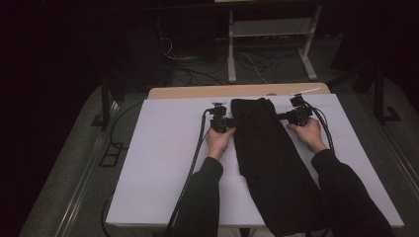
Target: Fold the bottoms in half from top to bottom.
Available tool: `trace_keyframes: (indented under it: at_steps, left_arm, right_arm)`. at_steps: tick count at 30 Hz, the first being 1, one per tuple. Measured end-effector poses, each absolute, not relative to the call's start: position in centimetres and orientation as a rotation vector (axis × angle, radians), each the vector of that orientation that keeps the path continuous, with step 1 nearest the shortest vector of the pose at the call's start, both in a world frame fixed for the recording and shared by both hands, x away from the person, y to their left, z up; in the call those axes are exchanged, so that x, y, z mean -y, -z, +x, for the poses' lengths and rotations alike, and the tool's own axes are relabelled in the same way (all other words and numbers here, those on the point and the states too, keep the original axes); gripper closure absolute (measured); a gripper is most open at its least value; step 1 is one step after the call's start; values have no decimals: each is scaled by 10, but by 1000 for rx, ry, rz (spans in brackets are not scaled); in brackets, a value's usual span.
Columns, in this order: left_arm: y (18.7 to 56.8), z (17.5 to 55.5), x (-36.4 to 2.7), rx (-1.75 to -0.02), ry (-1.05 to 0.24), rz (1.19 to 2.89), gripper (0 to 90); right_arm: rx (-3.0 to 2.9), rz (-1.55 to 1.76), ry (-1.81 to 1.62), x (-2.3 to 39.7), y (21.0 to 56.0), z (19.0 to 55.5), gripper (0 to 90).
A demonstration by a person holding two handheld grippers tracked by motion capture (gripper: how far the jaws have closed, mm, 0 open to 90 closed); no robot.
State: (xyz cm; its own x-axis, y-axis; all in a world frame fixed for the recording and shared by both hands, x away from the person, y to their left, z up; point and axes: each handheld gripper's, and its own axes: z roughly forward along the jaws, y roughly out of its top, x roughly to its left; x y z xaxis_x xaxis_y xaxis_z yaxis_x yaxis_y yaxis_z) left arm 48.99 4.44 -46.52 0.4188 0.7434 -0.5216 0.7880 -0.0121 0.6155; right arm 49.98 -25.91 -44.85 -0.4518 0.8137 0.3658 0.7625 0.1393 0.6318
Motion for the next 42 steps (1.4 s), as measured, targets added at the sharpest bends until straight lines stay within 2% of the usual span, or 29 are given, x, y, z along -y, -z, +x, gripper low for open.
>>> trace_keyframes:
  at_steps: [2, 6, 27, 42]
  left_arm:
    - [463, 489, -44, -1313, 59, 1755, 848]
    - [461, 489, -45, -1299, 82, 1745, 855]
    - [444, 468, -44, -1171, 99, 1748, 857]
    - [432, 444, -44, -1107, 91, 1776, 856]
  right_arm:
    - [-2315, 1616, -1274, 264, 446, 498, 858]
    - [-2311, 1625, -1320, 267, 442, 496, 858]
    - [-2228, 1633, -1566, 286, 435, 462, 859]
    - [-2214, 1621, -1617, 290, 432, 434, 858]
